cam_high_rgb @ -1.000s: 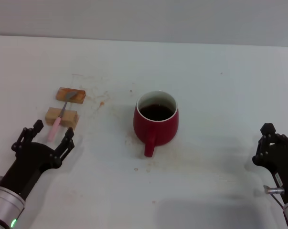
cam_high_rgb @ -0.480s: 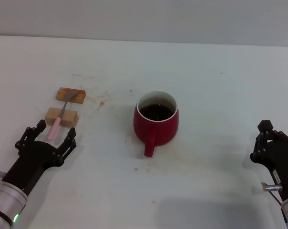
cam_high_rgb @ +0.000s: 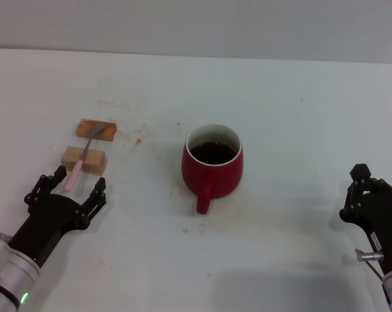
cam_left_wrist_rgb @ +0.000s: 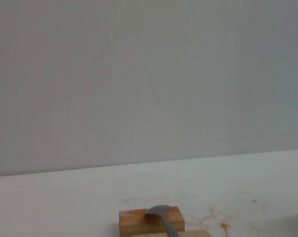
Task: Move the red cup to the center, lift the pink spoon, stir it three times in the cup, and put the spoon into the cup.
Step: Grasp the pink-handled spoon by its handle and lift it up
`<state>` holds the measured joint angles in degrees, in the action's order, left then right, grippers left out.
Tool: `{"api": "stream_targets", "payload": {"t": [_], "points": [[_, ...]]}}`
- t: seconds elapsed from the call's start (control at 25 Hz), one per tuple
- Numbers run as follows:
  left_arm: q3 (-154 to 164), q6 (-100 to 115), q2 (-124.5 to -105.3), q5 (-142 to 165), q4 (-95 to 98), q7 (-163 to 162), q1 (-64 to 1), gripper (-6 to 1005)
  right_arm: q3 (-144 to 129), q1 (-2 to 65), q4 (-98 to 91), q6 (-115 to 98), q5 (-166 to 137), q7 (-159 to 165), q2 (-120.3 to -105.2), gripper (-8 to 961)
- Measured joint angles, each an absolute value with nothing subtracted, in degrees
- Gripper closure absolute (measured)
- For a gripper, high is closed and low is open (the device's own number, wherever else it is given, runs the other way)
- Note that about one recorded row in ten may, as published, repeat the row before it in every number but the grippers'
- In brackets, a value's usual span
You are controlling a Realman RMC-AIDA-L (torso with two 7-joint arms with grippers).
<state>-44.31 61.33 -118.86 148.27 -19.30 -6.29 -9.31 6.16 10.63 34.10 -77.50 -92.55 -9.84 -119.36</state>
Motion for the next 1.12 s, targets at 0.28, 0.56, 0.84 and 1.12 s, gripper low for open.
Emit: {"api": "stream_targets", "payload": {"t": [0.28, 0.56, 0.84, 1.12], "points": [[-44.51, 60.7, -118.91, 148.27, -19.36, -6.33, -9.32, 269, 6.06, 10.63, 34.1, -77.37, -92.55, -9.84, -119.35, 952], [-44.62, 61.07, -118.92, 148.25, -19.92, -6.6, -9.12, 296, 6.03, 10.44, 34.1, -77.38, -92.55, -9.84, -119.35, 953], [-44.53, 60.82, -118.91, 148.18, -19.93, -6.57, -9.36, 455, 5.54, 10.55, 34.1, -77.4, -92.55, -9.84, -119.35, 953], [-44.81, 60.66, -118.93, 148.17, -19.77, -6.57, -9.61, 457, 5.43, 10.63, 34.1, -77.43, -92.55, -9.84, -119.35, 953]]}}
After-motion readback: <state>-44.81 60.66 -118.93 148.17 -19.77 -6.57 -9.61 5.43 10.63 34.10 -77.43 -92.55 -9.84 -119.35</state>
